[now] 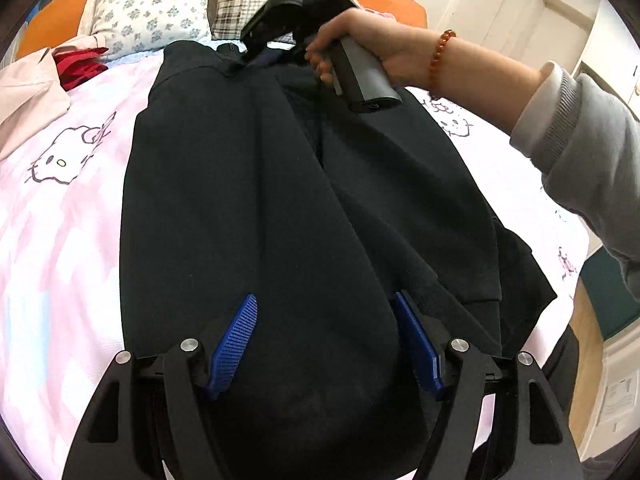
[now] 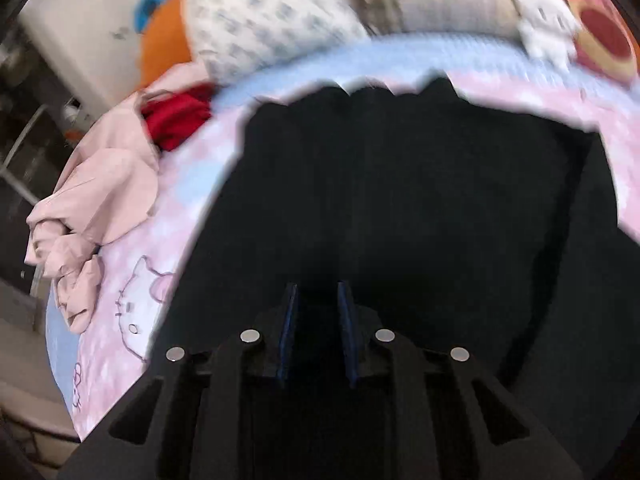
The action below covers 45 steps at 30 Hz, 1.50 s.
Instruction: Fold large clothes
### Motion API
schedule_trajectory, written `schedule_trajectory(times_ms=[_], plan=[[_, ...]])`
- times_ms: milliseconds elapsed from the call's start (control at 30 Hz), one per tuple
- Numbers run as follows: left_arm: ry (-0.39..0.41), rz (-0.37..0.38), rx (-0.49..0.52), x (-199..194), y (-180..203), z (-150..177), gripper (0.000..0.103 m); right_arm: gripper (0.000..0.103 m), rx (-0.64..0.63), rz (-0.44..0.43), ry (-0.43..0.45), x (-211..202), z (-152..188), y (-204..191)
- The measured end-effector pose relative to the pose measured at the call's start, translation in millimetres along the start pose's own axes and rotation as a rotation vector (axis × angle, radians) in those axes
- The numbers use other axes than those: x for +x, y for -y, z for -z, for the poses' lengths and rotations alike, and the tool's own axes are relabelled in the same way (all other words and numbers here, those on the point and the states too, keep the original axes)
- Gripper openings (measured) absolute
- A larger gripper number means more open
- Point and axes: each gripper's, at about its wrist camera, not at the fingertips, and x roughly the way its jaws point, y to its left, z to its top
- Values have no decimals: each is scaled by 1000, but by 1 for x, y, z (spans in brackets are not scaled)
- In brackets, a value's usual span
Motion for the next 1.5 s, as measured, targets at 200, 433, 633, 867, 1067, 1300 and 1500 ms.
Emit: schedule_trajectory(times_ms=[200,433,633,867,1067,1300,1500], plan=[[-21,7,-11,2,-1,-6,74,44,34,-143,76,-93,24,25],[-116,1,-69,0,-1,-21,77,84,-8,-140,125,-225,124,77],[-110,84,-20,-25,25,-68,88,84,46,-127,119,-256,237,115],[-72,154,96,-3,79,-181,93,84,103,-133,63,-241,315,122],[-164,169,-92,101,63,-280,93,74,48,-155,102,-226,334,106],[-124,223,-266,181,56,-353,93,24,127,-240,164,-227,346,121],[-287,-179,-51,252,85,-396,73,24,132,-298,136,-222,345,128]])
